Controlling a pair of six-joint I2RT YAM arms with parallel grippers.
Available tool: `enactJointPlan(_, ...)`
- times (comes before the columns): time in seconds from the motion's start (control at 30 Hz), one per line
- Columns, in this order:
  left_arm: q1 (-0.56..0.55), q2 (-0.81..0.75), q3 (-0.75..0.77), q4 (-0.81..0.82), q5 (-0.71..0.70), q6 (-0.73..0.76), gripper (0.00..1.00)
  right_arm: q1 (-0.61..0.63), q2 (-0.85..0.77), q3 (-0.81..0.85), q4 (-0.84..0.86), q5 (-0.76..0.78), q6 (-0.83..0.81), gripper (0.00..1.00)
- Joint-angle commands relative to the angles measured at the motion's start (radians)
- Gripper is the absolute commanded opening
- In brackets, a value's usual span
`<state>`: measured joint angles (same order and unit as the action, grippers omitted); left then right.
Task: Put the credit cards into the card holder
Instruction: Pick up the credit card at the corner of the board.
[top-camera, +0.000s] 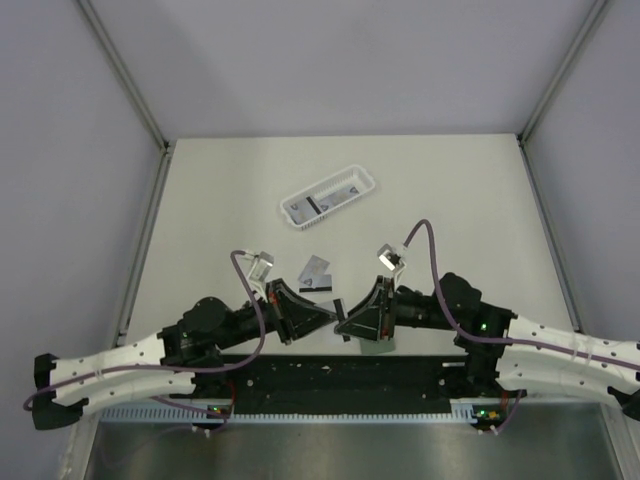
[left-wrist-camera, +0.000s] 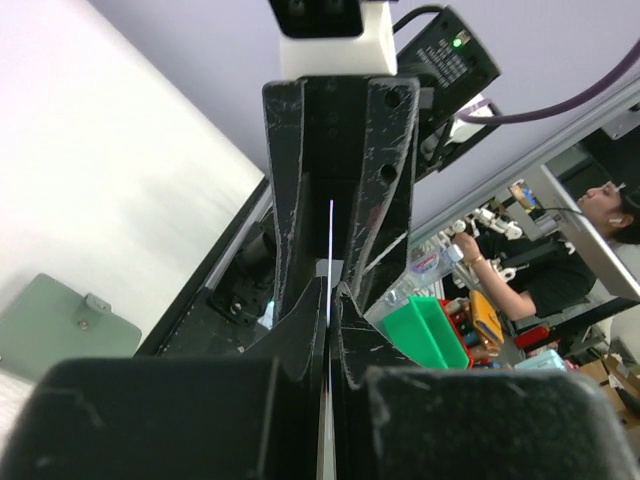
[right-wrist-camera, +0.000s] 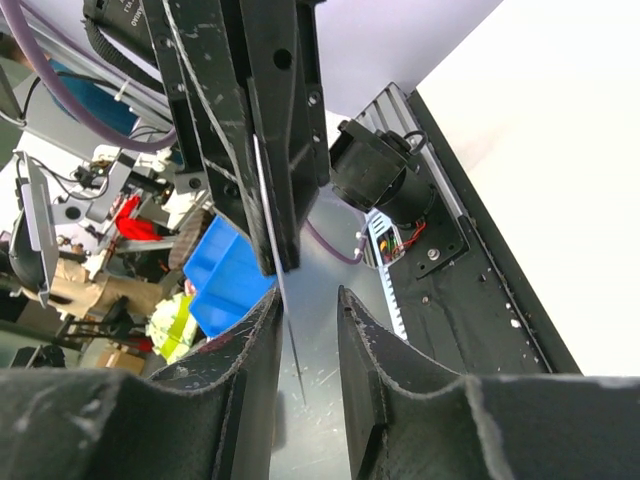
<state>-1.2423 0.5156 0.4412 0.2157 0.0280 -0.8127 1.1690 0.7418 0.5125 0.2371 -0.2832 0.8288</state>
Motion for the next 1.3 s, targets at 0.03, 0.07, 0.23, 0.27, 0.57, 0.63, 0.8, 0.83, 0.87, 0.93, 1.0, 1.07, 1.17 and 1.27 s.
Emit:
enactJointPlan(0.03, 0.001, -0.035, -0.010, 0.083, -0.048, -0.003, 0.00, -0.006, -0.015, 0.029, 0.021, -0.008, -0.020, 0.26)
enactJointPlan(0.07, 0.001, -0.032, -0.009, 0.080, -0.042, -0.003, 0.00, -0.006, -0.015, 0.029, 0.025, -0.007, -0.019, 0.24)
enactJointPlan(0.23, 0.001, 0.001, -0.006, 0.086, 0.007, -0.009, 0.00, -0.006, -0.016, 0.031, 0.050, -0.001, -0.014, 0.28)
enactJointPlan(0.27, 0.001, 0.009, -0.006, 0.090, 0.016, -0.011, 0.00, -0.006, -0.016, 0.029, 0.054, 0.001, -0.014, 0.29)
enactJointPlan(0.57, 0.001, 0.018, -0.006, 0.100, 0.026, -0.011, 0.00, -0.006, -0.024, 0.011, 0.057, 0.006, -0.013, 0.06)
enactJointPlan(0.63, 0.001, 0.017, -0.006, 0.099, 0.021, -0.011, 0.01, -0.006, -0.022, 0.006, 0.054, 0.010, -0.008, 0.00)
enactJointPlan(0.8, 0.001, -0.008, -0.018, 0.096, -0.052, 0.003, 0.44, -0.006, -0.045, 0.018, -0.026, 0.074, -0.014, 0.00)
enactJointPlan(0.83, 0.001, -0.021, -0.018, 0.074, -0.075, 0.007, 0.54, -0.006, -0.059, 0.029, -0.091, 0.119, -0.028, 0.00)
enactJointPlan(0.87, 0.001, -0.037, -0.016, 0.051, -0.104, 0.010, 0.61, -0.006, -0.068, 0.041, -0.167, 0.200, -0.046, 0.00)
enactJointPlan(0.93, 0.003, -0.078, -0.013, -0.016, -0.173, 0.020, 0.83, -0.008, -0.074, 0.067, -0.335, 0.352, -0.091, 0.00)
enactJointPlan(1.0, 0.003, -0.107, 0.002, -0.108, -0.238, 0.035, 0.94, -0.023, -0.044, 0.121, -0.525, 0.449, -0.135, 0.00)
enactJointPlan(1.07, 0.003, -0.114, 0.011, -0.185, -0.290, 0.043, 0.96, -0.035, 0.007, 0.179, -0.670, 0.487, -0.183, 0.00)
enactJointPlan(1.17, 0.003, -0.065, 0.005, -0.235, -0.313, 0.047, 0.93, -0.042, 0.109, 0.282, -0.927, 0.704, -0.153, 0.00)
enactJointPlan(1.27, 0.003, 0.045, -0.018, -0.175, -0.293, 0.034, 0.72, -0.075, 0.209, 0.363, -1.084, 0.731, -0.131, 0.00)
